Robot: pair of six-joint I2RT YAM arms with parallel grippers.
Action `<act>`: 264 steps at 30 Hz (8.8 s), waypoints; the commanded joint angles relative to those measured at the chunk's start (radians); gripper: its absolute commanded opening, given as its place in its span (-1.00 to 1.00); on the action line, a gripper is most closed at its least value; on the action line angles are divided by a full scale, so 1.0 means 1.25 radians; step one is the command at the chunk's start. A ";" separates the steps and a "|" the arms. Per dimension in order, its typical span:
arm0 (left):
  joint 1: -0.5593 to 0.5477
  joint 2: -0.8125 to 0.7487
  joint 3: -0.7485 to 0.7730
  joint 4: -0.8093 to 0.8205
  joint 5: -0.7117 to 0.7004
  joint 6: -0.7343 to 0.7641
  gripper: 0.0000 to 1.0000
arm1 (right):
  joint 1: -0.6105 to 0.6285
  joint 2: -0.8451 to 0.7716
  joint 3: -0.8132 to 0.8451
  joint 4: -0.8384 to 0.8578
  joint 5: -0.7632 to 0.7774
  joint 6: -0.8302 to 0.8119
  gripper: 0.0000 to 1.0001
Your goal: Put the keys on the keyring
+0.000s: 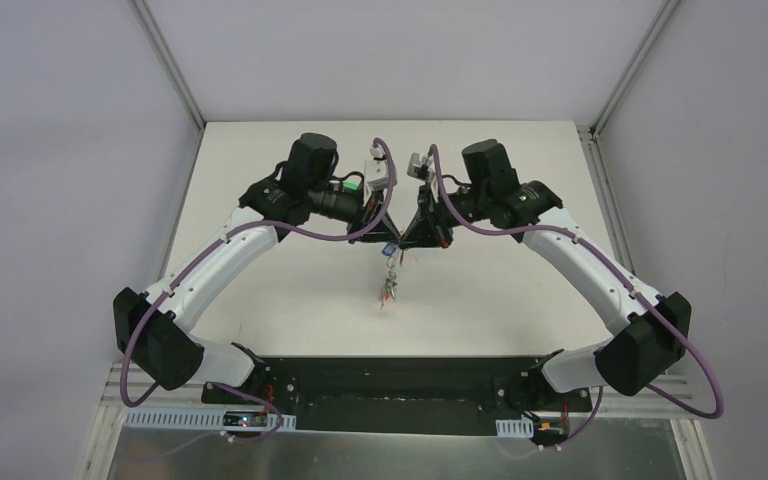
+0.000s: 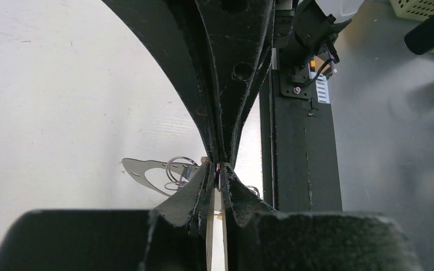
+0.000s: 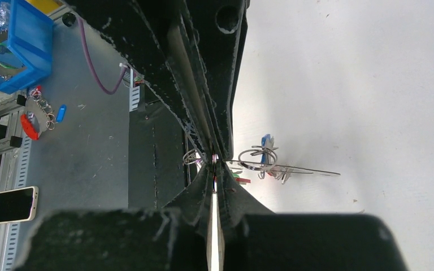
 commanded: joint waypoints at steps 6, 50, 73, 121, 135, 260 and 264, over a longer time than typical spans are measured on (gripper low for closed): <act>-0.004 -0.009 0.036 -0.001 0.014 0.007 -1.00 | 0.002 -0.025 0.011 0.036 -0.022 -0.007 -1.00; 0.044 -0.048 -0.145 0.598 0.069 -0.555 -1.00 | -0.125 -0.147 0.014 0.063 -0.060 0.025 -0.35; 0.044 -0.036 -0.149 0.652 0.064 -0.601 -1.00 | -0.112 -0.087 -0.037 0.215 -0.126 0.158 -0.47; 0.041 -0.056 -0.035 0.165 0.069 -0.221 -0.62 | 0.003 0.000 0.104 -0.067 0.018 -0.063 -1.00; 0.026 -0.046 -0.042 0.131 0.037 -0.111 -0.65 | 0.011 0.008 0.105 -0.064 -0.001 -0.055 -1.00; 0.051 -0.018 -0.095 0.419 0.006 -0.480 -1.00 | -0.090 -0.052 -0.065 0.186 -0.130 0.149 -0.62; 0.051 -0.017 -0.096 0.424 0.006 -0.484 -1.00 | -0.090 -0.048 -0.063 0.191 -0.138 0.156 -0.72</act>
